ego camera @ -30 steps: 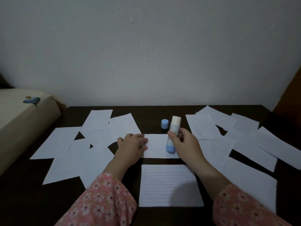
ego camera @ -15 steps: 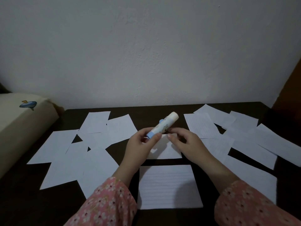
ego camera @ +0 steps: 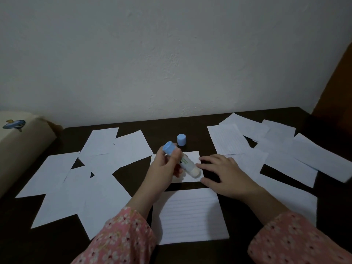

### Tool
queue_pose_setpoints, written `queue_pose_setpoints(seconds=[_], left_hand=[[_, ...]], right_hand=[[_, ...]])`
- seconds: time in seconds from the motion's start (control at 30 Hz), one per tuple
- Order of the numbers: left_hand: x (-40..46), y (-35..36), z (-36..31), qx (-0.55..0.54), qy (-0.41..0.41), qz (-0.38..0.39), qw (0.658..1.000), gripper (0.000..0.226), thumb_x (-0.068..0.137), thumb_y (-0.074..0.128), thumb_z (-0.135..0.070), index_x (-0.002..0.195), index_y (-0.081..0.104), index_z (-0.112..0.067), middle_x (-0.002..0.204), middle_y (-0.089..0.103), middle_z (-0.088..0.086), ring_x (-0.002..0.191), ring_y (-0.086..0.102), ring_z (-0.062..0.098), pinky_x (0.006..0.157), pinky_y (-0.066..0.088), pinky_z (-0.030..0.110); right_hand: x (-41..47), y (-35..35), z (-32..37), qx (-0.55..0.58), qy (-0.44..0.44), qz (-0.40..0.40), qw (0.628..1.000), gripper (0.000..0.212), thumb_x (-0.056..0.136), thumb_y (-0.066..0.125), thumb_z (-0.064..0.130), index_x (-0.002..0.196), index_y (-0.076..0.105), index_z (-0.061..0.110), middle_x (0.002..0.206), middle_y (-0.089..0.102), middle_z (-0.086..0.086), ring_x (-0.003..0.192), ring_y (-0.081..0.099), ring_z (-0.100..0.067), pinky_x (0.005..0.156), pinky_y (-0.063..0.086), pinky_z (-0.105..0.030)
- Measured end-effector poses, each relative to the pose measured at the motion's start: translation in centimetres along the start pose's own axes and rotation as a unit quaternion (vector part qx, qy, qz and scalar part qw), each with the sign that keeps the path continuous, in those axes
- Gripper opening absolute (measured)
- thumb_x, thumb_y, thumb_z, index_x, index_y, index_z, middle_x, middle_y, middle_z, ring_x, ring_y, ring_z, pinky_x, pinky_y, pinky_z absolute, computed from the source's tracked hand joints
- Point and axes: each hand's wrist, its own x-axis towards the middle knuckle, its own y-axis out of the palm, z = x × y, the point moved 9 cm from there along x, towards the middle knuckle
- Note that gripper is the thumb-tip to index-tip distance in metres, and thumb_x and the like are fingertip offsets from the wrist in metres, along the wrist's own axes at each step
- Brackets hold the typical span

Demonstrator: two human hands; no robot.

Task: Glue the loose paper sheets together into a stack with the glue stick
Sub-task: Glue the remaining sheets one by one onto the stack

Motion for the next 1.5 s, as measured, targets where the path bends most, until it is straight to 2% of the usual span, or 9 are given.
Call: queue_pose_setpoints(seconds=[0.17, 0.27, 0.37, 0.6, 0.77, 1.0, 1.13, 1.37, 1.5], left_hand=[[-0.5, 1.1, -2.1, 0.112, 0.121, -0.007, 0.986, 0.026, 0.093, 0.053, -0.039, 0.118, 0.051, -0.034, 0.091, 0.063, -0.013, 0.079, 0.06, 0.006, 0.073, 0.051, 0.025], [-0.5, 2.3, -2.8, 0.144, 0.155, 0.013, 0.977, 0.015, 0.093, 0.055, -0.037, 0.107, 0.05, -0.037, 0.085, 0.063, -0.008, 0.075, 0.058, 0.01, 0.068, 0.048, 0.024], [-0.2, 3.0, -2.9, 0.149, 0.156, 0.026, 0.976, 0.015, 0.091, 0.057, -0.037, 0.101, 0.048, -0.043, 0.084, 0.063, -0.006, 0.073, 0.057, 0.009, 0.065, 0.047, 0.023], [0.3, 3.6, -2.7, 0.18, 0.163, 0.035, 0.969, 0.035, 0.085, 0.067, -0.035, 0.115, 0.052, -0.03, 0.083, 0.061, -0.007, 0.064, 0.052, 0.003, 0.058, 0.042, 0.015], [0.2, 2.9, -3.5, 0.159, 0.182, 0.0, 0.97, 0.018, 0.09, 0.06, -0.035, 0.104, 0.049, -0.032, 0.084, 0.062, 0.0, 0.073, 0.055, 0.011, 0.064, 0.046, 0.025], [-0.1, 1.0, -3.6, 0.059, 0.167, -0.063, 0.982, 0.015, 0.088, 0.052, -0.044, 0.1, 0.046, -0.04, 0.093, 0.061, -0.01, 0.084, 0.058, -0.001, 0.073, 0.051, 0.021], [-0.2, 1.8, -3.5, 0.119, 0.178, -0.022, 0.977, 0.016, 0.091, 0.057, -0.036, 0.104, 0.046, -0.038, 0.089, 0.059, -0.011, 0.08, 0.056, -0.002, 0.068, 0.047, 0.012], [-0.6, 3.6, -2.5, 0.152, 0.195, 0.016, 0.969, 0.015, 0.093, 0.059, -0.031, 0.099, 0.049, -0.04, 0.088, 0.06, -0.014, 0.082, 0.059, 0.007, 0.072, 0.051, 0.028], [-0.7, 4.0, -2.4, 0.164, 0.208, 0.033, 0.964, 0.018, 0.093, 0.059, -0.029, 0.11, 0.051, -0.03, 0.093, 0.058, -0.014, 0.087, 0.057, 0.002, 0.071, 0.043, 0.015]], right_hand=[[-0.2, 0.1, 0.2, 0.015, -0.004, -0.005, 1.0, 0.047, 0.096, 0.046, 0.044, 0.143, 0.039, 0.039, 0.154, 0.023, 0.018, 0.143, 0.011, -0.007, 0.115, 0.01, -0.037], [-0.3, 0.1, 0.4, 0.015, -0.007, -0.011, 1.0, 0.045, 0.098, 0.045, 0.039, 0.142, 0.04, 0.035, 0.154, 0.024, 0.017, 0.142, 0.011, -0.006, 0.114, 0.01, -0.035], [-0.3, 0.1, 0.5, 0.012, -0.003, -0.011, 1.0, 0.044, 0.099, 0.043, 0.037, 0.143, 0.04, 0.033, 0.154, 0.024, 0.016, 0.143, 0.011, -0.007, 0.115, 0.009, -0.035], [-0.2, -0.1, 0.6, 0.013, -0.011, -0.026, 1.0, 0.042, 0.097, 0.044, 0.037, 0.138, 0.045, 0.029, 0.151, 0.031, 0.013, 0.141, 0.018, -0.008, 0.115, 0.016, -0.039], [-0.1, 0.1, 0.5, 0.01, -0.008, -0.029, 0.999, 0.037, 0.096, 0.045, 0.037, 0.132, 0.05, 0.029, 0.149, 0.032, 0.014, 0.139, 0.019, -0.007, 0.114, 0.017, -0.038], [0.1, 0.3, 0.3, 0.012, -0.007, -0.018, 1.0, 0.039, 0.1, 0.038, 0.033, 0.138, 0.046, 0.033, 0.15, 0.03, 0.018, 0.138, 0.017, -0.003, 0.111, 0.016, -0.035], [0.2, 0.4, 0.3, 0.006, -0.003, -0.021, 1.0, 0.039, 0.103, 0.03, 0.036, 0.138, 0.045, 0.033, 0.15, 0.03, 0.018, 0.138, 0.017, -0.003, 0.111, 0.016, -0.035], [0.0, 0.5, 0.4, -0.003, -0.012, -0.034, 0.999, 0.039, 0.098, 0.041, 0.04, 0.136, 0.045, 0.03, 0.15, 0.03, 0.016, 0.139, 0.019, -0.007, 0.114, 0.018, -0.041], [0.1, 0.3, 0.7, -0.007, -0.009, -0.058, 0.998, 0.037, 0.094, 0.045, 0.037, 0.13, 0.047, 0.03, 0.144, 0.036, 0.016, 0.134, 0.026, -0.007, 0.11, 0.024, -0.04]])
